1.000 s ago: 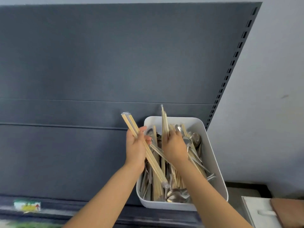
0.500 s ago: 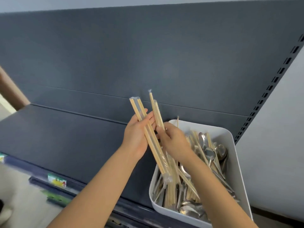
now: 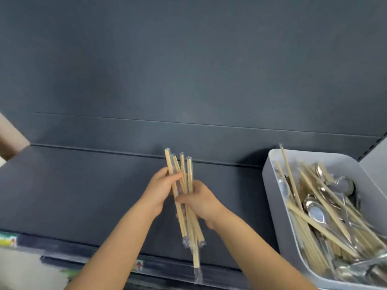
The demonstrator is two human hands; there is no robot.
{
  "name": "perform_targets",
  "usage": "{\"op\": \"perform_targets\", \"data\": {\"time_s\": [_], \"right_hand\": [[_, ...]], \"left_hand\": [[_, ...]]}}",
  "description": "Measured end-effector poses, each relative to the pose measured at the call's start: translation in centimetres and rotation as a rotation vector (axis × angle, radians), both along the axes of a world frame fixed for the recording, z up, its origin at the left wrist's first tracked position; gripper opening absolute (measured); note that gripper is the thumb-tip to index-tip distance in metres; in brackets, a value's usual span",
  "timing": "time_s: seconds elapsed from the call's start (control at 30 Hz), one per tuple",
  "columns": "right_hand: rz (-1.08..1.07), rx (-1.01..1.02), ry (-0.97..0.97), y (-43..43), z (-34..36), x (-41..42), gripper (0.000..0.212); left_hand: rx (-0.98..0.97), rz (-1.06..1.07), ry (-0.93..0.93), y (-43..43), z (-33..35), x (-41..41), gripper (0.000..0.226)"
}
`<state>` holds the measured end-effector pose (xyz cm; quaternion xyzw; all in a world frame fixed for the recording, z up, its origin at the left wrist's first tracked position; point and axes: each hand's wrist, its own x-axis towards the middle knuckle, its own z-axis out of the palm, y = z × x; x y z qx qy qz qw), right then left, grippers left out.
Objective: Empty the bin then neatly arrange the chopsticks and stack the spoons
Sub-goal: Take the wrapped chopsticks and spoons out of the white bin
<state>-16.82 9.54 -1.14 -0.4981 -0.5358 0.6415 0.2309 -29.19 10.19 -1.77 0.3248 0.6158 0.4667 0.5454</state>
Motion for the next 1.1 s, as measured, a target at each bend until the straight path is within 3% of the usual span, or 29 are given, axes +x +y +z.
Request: {"op": "perform_targets", "data": {"time_s": [0.13, 0.2, 0.3, 0.33, 0.4, 0.47, 0.57, 0.67, 0.8, 0.93, 1.1], "right_hand": [[-0.266, -0.037, -0.026, 0.5, -4.1, -5.2, 0.041], [-0.264, 0.072, -0.152, 1.0, -5.1, -6.6, 0.045], [-0.264, 0.271, -0.372, 1.0, -6.3, -7.5, 0.029], [-0.249, 0.319, -0.464, 0.9, -6.7, -7.7, 0.041], [-0.203, 0.384, -0.605, 0.6, -7.0, -7.9, 0.063], [-0.144, 0.452, -0.741, 0.4, -7.5, -7.6, 0.063], [-0.083, 0.46, -0.84, -0.2, -7.9, -7.1, 0.056], [-0.082, 0.521, -0.888, -0.9, -8.0, -6.7, 0.052], [-0.107, 0.608, -0.999, -1.1, -6.8, -5.3, 0.048], [-0.229, 0.75, -1.096, -1.3, -3.4, -2.0, 0.047], [-0.41, 0.816, -1.179, -2.0, 0.8, 6.0, 0.044]], "left_hand": [[-0.151, -0.034, -0.025, 0.1, -4.0, -7.1, 0.016], [-0.158, -0.065, 0.002, 0.3, -5.0, -9.9, 0.018], [-0.11, -0.179, 0.055, 0.5, -5.6, -12.0, 0.028], [-0.084, -0.221, 0.093, 0.6, -5.7, -12.2, 0.034], [-0.002, -0.304, 0.193, 0.9, -5.9, -12.5, 0.05], [0.087, -0.379, 0.327, 1.1, -6.3, -12.8, 0.068], [0.177, -0.503, 0.712, 1.2, -6.9, -13.1, 0.085], [0.311, -0.642, 1.026, 1.7, -6.7, -13.1, 0.077], [0.48, -0.747, 1.219, 3.0, -5.8, -12.0, 0.063], [0.617, -0.803, 1.317, 4.5, -3.9, -8.1, 0.056], [0.797, -0.77, 1.287, 4.8, -1.0, 0.0, 0.053]]}}
